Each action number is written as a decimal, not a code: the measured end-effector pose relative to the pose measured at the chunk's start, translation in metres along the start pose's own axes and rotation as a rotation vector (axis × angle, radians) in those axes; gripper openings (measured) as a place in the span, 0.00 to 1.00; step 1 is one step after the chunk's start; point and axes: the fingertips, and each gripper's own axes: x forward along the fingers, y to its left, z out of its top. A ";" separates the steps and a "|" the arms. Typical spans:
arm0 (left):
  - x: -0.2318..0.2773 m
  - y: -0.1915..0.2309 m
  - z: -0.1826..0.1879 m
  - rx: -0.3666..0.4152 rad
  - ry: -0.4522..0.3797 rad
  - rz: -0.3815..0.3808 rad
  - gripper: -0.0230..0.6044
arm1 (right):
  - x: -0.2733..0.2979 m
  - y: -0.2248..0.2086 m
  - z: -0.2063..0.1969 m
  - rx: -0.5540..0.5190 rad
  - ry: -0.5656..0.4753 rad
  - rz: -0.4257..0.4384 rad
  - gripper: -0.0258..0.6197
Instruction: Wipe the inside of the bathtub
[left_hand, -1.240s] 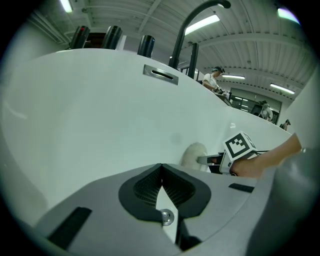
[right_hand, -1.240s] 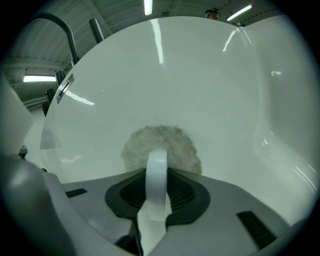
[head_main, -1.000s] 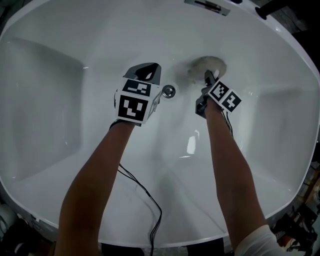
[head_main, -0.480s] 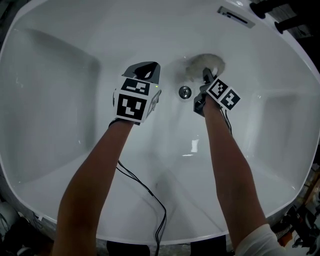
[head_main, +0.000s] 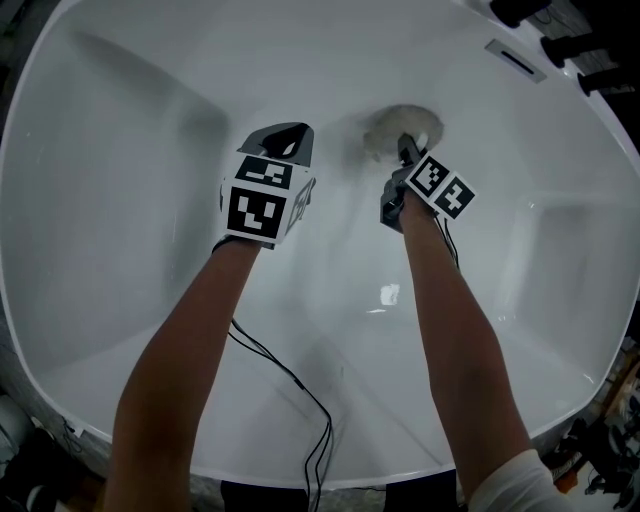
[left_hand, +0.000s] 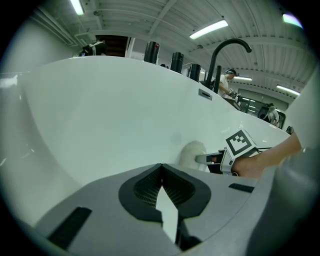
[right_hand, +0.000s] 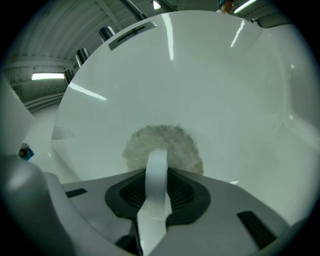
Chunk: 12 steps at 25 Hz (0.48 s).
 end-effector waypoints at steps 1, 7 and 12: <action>-0.007 0.007 -0.002 -0.001 -0.001 0.004 0.06 | 0.000 0.011 -0.004 -0.008 0.004 0.010 0.19; -0.025 0.035 -0.009 -0.012 -0.001 0.026 0.06 | 0.009 0.054 -0.015 -0.040 0.023 0.055 0.19; -0.044 0.064 -0.012 -0.024 -0.010 0.037 0.06 | 0.018 0.090 -0.030 -0.098 0.060 0.087 0.19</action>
